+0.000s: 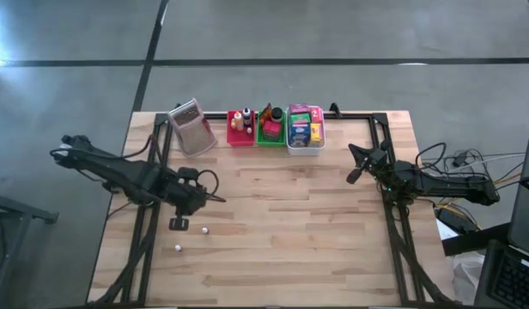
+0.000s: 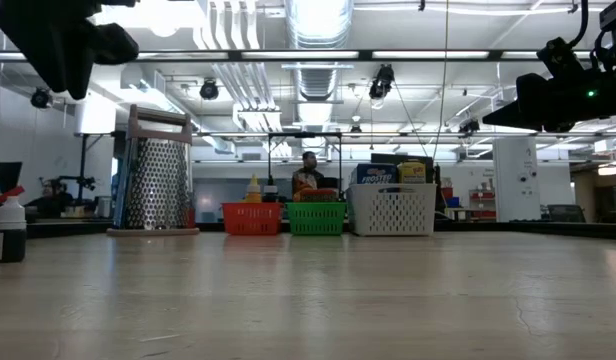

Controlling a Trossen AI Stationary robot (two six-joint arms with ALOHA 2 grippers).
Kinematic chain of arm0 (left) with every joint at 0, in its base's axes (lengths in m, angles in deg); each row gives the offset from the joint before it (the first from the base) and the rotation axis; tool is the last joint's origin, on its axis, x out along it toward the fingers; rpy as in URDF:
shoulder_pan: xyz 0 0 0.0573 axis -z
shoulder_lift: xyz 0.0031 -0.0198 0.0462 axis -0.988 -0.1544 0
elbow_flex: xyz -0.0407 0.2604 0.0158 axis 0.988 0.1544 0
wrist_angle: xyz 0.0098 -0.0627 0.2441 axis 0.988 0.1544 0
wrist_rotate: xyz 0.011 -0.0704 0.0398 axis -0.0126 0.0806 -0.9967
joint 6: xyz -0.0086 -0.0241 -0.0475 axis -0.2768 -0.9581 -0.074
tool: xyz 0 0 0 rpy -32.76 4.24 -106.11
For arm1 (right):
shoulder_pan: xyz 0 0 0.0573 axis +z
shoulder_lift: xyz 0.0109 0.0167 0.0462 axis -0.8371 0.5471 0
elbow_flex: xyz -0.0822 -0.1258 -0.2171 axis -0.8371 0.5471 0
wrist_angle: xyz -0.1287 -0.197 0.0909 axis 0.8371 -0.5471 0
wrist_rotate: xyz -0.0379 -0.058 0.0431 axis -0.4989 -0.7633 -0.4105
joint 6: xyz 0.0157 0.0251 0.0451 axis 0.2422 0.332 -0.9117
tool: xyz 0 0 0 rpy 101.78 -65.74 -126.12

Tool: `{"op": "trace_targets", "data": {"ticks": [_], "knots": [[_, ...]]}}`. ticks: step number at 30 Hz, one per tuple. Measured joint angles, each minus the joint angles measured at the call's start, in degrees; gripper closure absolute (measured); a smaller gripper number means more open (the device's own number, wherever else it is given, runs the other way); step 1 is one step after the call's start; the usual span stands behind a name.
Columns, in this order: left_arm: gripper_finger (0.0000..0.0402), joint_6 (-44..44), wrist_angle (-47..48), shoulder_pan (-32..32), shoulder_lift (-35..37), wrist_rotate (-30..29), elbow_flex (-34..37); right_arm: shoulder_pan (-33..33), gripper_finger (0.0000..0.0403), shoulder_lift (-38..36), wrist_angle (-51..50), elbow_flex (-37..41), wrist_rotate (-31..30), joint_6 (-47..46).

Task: Pick & Place Kitchen Items
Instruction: Put the small black food coloring bottle into the red bin

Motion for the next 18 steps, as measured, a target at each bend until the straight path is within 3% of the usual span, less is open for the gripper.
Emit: {"op": "trace_targets", "data": {"ticks": [6, 18], "knots": [[0.0303, 1.1, -7.0, 0.5, -0.3, 5.2, 3.5, 0.0, 0.0394, 0.0, 0.0, 0.0, 0.0, 0.0], [0.0303, 2.2, -12.8, 3.9, -0.6, 3.5, 8.2, 0.0, 0.0394, 0.0, 0.0, 0.0, 0.0, 0.0]]}}
